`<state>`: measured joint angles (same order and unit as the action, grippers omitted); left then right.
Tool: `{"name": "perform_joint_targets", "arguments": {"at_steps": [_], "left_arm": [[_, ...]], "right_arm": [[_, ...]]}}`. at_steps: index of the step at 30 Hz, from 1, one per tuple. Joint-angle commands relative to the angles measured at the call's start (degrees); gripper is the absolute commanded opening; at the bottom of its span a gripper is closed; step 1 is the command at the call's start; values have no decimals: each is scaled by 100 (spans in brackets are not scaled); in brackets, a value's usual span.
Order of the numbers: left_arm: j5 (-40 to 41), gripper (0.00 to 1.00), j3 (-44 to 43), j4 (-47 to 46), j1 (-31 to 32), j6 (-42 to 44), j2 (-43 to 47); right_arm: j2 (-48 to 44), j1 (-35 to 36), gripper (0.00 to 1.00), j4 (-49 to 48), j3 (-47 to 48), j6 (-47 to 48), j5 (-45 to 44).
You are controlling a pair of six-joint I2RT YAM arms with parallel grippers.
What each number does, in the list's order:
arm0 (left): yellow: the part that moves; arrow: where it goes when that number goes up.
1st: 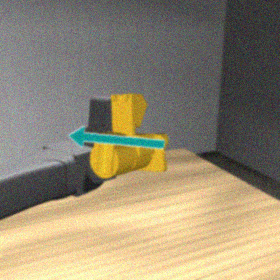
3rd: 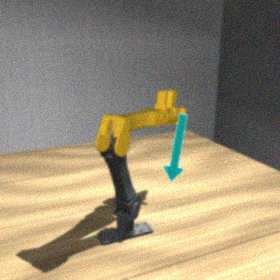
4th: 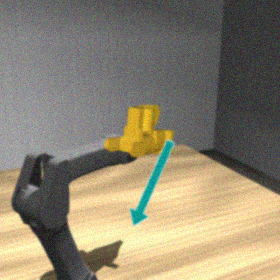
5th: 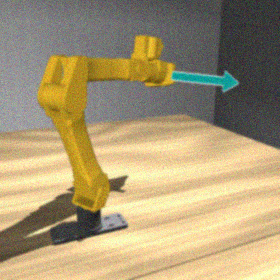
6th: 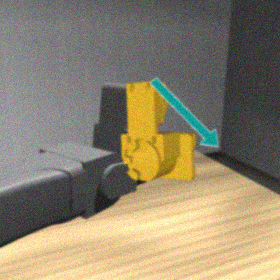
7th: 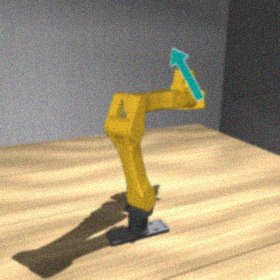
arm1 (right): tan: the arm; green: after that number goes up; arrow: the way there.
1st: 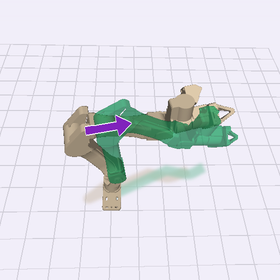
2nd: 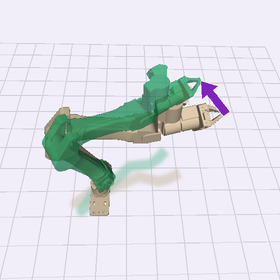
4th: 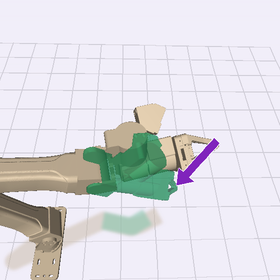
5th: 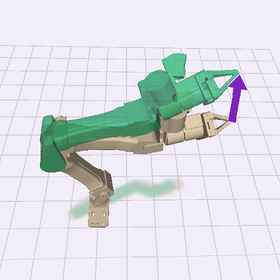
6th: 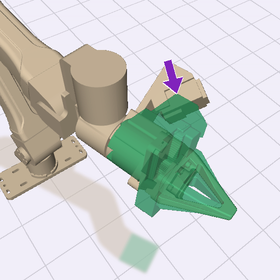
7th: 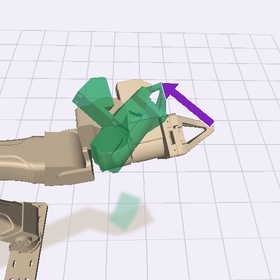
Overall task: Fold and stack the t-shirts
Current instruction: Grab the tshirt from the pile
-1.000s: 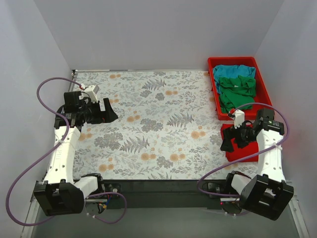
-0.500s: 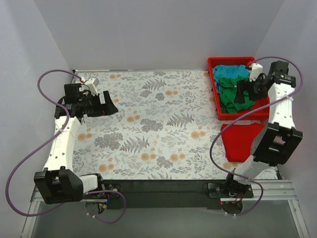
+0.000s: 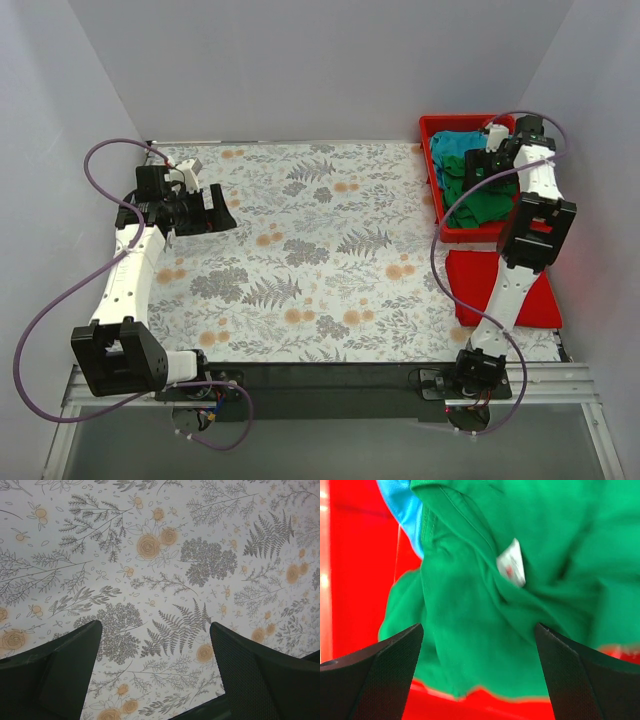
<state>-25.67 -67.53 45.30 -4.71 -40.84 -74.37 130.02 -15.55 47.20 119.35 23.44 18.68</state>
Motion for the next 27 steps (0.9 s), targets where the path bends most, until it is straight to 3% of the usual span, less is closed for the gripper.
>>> {"name": "perform_joint_targets", "arguments": {"at_steps": [1,6,9,12,13,18,19,21,27], "left_arm": [[247,89,29,67,-21,173,45],[370,89,-6,120,-21,208,45],[387,89,-6,128,-21,234,63],[387,89,-24,120,-21,252,63],[387,89,-32,128,-21,261,72],[335,89,-33,102,-21,296,168],[291,89,-24,85,-21,296,186],[221,89,-6,67,-30,278,203],[80,89,-41,5,-21,190,274]], "right_arm": [[163,368,98,-457,168,-147,-319],[437,483,98,-633,-122,-313,-628],[498,474,93,-624,-482,-428,-857],[280,465,78,-624,-1096,-463,-857],[52,448,65,-616,-1237,-489,-831],[-1003,334,39,-616,-1994,-262,-883],[-1292,264,21,-607,-1977,-200,-892],[-1548,184,2,-554,-1846,-24,-945],[-2050,140,1,-256,-1248,546,-1296]]}}
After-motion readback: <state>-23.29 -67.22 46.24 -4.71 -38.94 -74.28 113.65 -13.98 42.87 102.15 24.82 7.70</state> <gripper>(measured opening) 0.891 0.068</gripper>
